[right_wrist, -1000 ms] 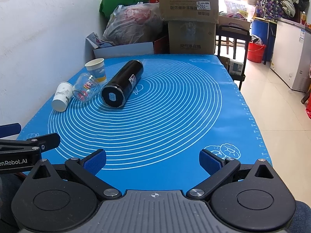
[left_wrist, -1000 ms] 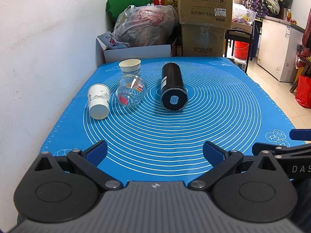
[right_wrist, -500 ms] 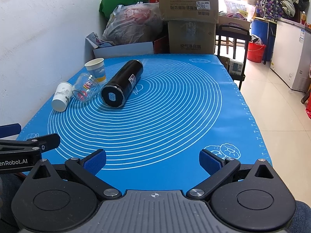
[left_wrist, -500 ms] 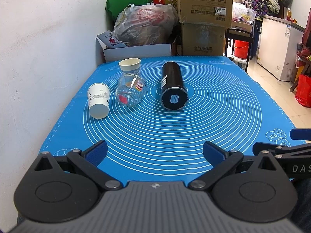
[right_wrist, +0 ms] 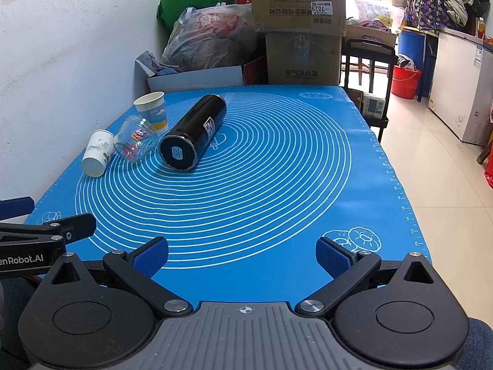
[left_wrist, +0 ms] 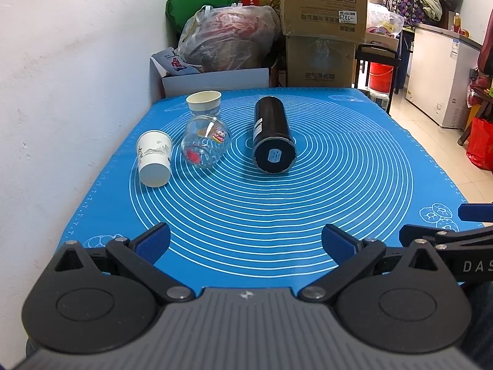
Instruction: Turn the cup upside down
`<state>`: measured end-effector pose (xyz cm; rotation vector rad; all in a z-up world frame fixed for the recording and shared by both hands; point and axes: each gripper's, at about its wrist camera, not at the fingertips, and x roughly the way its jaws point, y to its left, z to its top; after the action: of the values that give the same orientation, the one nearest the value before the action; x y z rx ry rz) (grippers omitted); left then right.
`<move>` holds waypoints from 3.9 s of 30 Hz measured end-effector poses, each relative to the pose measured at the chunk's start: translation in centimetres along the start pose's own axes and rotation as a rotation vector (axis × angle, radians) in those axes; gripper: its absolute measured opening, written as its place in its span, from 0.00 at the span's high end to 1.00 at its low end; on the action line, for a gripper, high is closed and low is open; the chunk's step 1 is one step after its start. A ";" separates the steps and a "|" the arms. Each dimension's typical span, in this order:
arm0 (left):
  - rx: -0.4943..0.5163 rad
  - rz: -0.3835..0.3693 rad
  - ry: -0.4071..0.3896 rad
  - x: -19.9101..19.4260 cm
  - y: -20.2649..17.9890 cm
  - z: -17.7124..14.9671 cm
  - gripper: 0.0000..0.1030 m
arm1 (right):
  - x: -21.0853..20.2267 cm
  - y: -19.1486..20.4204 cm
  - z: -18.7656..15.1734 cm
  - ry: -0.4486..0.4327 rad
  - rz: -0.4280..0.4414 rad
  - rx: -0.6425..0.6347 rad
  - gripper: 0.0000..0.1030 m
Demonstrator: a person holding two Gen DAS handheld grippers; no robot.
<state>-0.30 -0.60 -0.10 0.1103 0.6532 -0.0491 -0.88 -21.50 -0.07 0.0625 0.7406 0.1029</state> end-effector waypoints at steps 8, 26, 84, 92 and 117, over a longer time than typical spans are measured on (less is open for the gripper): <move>0.003 -0.002 0.002 -0.1 0.0 0.1 0.00 | 0.0 0.0 0.0 0.000 -0.001 0.001 0.00; 0.004 -0.002 0.006 0.1 0.1 0.2 0.00 | 0.3 -0.4 0.0 0.006 0.000 0.006 0.00; 0.100 0.009 0.188 23.4 -4.7 9.5 0.34 | 10.1 -7.8 5.0 0.047 -0.118 0.098 0.00; 0.078 -0.024 0.193 19.1 -4.0 7.4 0.34 | 8.9 -7.4 4.8 0.034 -0.116 0.090 0.00; 0.014 -0.042 0.139 11.0 -1.9 2.8 0.20 | 6.6 -4.1 4.1 0.086 -0.072 -0.079 0.00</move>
<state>10.00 -2.96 -4.75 0.1145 0.7939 -0.0869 7.06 -24.93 -1.88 -0.0437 0.8232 0.0667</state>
